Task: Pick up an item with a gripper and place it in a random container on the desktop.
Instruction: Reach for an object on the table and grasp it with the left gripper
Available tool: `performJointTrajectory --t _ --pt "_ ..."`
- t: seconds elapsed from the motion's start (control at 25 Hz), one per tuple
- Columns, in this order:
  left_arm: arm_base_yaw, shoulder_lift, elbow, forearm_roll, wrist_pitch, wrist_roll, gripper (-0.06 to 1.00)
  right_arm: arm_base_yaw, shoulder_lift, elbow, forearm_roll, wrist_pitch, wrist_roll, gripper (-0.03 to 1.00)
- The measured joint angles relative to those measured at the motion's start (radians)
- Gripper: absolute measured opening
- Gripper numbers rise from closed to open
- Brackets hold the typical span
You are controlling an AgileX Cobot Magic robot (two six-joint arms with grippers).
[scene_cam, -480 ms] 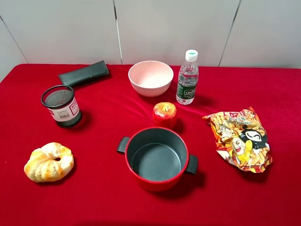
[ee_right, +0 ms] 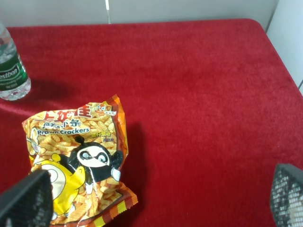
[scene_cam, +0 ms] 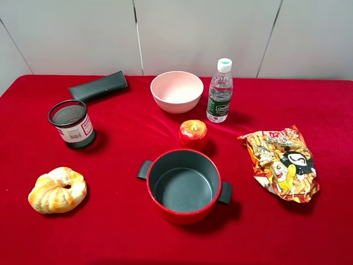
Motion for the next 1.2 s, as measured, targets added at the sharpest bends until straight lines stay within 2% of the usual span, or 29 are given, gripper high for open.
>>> performJointTrajectory --t 0.4,0.72,1.2 --pt "0.000 0.000 0.000 0.000 0.000 -0.001 0.96 0.000 0.000 0.000 0.000 0.000 0.000 0.69" --pt "0.000 0.005 -0.002 -0.008 0.000 -0.053 0.94 0.000 0.000 0.000 0.000 0.000 0.000 0.69" --pt "0.000 0.353 -0.114 -0.081 -0.001 0.000 0.94 0.000 0.000 0.000 0.000 0.000 0.000 0.69"
